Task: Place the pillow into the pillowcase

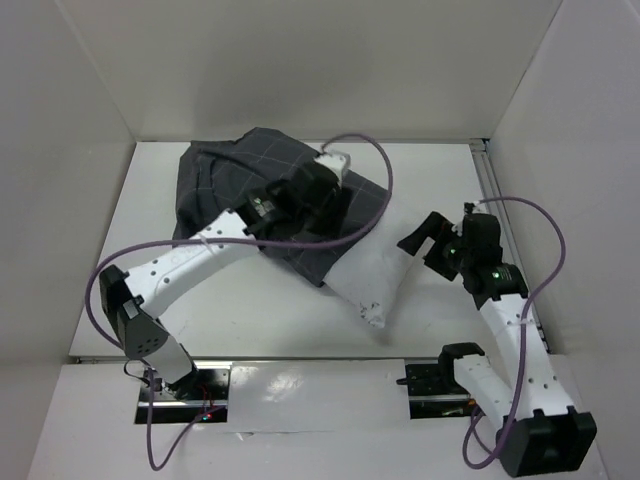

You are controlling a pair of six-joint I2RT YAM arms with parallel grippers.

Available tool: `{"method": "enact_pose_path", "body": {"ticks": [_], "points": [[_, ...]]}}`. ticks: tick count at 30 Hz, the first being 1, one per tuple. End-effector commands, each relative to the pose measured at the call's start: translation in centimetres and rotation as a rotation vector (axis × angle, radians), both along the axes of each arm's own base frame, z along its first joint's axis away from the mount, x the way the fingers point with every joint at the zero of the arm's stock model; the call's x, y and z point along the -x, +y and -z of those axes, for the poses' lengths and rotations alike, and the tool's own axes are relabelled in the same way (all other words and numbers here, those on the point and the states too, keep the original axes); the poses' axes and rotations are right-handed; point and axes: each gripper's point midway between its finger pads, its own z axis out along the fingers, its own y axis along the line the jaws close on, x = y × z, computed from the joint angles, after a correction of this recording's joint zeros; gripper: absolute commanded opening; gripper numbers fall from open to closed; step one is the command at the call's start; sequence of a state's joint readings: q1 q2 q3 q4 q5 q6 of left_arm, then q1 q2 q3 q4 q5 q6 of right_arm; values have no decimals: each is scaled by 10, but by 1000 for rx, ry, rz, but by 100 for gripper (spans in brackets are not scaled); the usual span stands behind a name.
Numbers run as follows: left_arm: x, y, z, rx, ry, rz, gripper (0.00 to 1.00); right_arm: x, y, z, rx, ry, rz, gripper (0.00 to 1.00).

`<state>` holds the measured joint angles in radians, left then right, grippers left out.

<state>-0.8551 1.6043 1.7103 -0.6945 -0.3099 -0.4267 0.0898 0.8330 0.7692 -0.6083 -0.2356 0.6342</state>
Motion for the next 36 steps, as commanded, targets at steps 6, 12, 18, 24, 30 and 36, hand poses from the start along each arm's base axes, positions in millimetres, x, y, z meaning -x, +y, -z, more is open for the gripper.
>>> {"method": "enact_pose_path", "body": {"ticks": [6, 12, 18, 24, 30, 36], "points": [[56, -20, 65, -147, 57, -29, 76, 8, 5, -5, -180, -40, 7, 100], [52, -17, 96, -235, 59, -54, 76, 8, 15, 1, -232, -60, -33, 100], [35, -2, 120, -296, 79, -138, 58, 10, 28, 11, -307, -68, -88, 100], [27, 4, 92, -262, 34, -176, 9, 10, 36, 7, -311, -98, -180, 100], [54, -40, 60, -78, 121, 32, 0, 9, 79, 28, -380, -88, -404, 94], [94, -94, 10, 147, 178, 289, 0, -27, 107, -16, -353, -233, -454, 0]]}}
